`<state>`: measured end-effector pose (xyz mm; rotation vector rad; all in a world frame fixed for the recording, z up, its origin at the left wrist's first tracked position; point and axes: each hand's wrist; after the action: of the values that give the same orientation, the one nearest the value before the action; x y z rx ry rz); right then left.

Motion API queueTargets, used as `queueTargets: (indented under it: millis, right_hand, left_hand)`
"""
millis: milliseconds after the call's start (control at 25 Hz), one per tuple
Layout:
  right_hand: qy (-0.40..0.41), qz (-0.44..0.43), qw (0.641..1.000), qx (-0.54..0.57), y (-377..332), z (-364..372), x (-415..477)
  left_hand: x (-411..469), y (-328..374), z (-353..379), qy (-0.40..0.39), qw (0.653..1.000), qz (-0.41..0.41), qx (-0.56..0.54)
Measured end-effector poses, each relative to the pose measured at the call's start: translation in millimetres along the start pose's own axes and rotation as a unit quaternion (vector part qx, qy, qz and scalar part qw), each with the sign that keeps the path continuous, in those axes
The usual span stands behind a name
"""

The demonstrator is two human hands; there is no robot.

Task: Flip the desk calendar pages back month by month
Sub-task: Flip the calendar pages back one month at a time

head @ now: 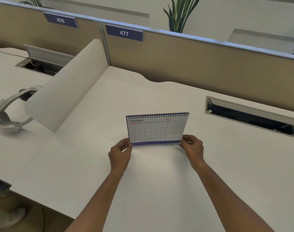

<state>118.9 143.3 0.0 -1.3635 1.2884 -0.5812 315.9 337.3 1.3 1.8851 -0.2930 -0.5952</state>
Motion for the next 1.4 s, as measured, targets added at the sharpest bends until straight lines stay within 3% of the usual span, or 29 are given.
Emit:
queueTargets:
  millis: [240,680,920,1080,1400]
  right_hand:
    - [0.018,-0.006,1.0,0.009,3.8,0.0,-3.9]
    - [0.019,0.014,0.991,0.13,7.5,-6.6,-12.2]
    - [0.006,0.018,0.993,0.113,6.5,-5.8,-17.3]
    - [0.007,0.018,0.993,0.12,5.5,-5.0,-19.7]
    - [0.005,0.011,0.981,0.195,0.6,-17.0,-24.1]
  left_hand:
    - [-5.3,-3.7,-3.2,0.001,0.999,-0.015,-0.034]
    - [-11.6,-2.5,-10.8,-0.031,0.985,-0.066,-0.157]
    - [-17.8,0.0,-18.6,-0.041,0.98,-0.057,-0.186]
    - [-18.5,-2.1,-21.0,-0.04,0.988,-0.045,-0.141]
    - [-13.1,6.1,-27.8,-0.081,0.963,-0.047,-0.252]
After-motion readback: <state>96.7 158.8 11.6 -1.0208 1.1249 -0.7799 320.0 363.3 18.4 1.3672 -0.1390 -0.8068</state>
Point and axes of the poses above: each hand's wrist, its own x-axis towards the middle knuckle, its own z-axis out of the palm, y = z × x, and after that the axes turned 4 degrees about -y, right-handed
